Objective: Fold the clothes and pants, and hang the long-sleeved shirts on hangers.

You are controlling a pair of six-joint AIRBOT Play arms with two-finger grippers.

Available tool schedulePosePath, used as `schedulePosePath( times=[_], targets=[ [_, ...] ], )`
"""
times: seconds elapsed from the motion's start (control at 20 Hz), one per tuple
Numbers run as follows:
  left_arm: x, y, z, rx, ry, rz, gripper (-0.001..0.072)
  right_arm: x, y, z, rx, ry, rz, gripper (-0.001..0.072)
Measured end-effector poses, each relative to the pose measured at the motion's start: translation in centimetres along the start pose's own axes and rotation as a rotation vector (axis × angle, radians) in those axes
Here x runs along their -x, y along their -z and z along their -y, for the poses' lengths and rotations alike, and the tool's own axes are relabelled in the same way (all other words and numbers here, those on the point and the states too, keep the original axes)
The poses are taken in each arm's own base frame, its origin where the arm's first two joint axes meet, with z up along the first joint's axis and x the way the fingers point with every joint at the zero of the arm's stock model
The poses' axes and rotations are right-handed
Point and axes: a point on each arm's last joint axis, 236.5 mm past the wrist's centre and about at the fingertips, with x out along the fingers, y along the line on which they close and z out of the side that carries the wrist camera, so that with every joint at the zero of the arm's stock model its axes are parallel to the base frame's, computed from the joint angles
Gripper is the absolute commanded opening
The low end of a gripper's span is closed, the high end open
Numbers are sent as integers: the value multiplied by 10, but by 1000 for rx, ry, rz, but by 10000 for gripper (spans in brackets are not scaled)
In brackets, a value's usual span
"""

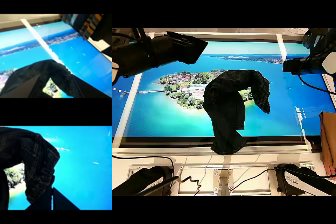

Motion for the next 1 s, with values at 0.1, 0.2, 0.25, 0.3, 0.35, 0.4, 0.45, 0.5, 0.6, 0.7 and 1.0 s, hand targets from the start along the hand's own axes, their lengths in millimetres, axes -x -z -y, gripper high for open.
schedulePosePath(
  times=[0.1,0.2,0.25,0.3,0.35,0.4,0.45,0.5,0.6,0.7,1.0],
  targets=[
    [-1,11,0,2,1,-46,419,-6,7,2,33,9,-21,74],
    [-1,31,-1,7,6,-120,406,-19,31,4,95,17,-92,73],
    [0,40,-1,11,9,-150,405,-29,47,4,125,20,-139,73],
    [1,49,0,15,11,-179,406,-38,66,4,152,19,-191,73],
    [2,58,-1,19,12,-202,406,-49,89,4,184,15,-250,73],
    [4,68,-1,24,13,-227,406,-57,112,3,212,10,-312,73],
    [5,76,-1,28,11,-245,406,-65,137,3,236,1,-376,76],
    [6,86,-2,35,11,-267,406,-72,157,1,252,-9,-423,168],
    [7,104,-4,51,9,-306,406,-85,185,-4,265,-34,-461,541],
    [6,120,-7,68,5,-341,406,-99,196,-8,246,-37,-456,555],
    [0,145,-14,95,-10,-379,406,-136,222,-35,155,-109,-485,694]
  ],
)
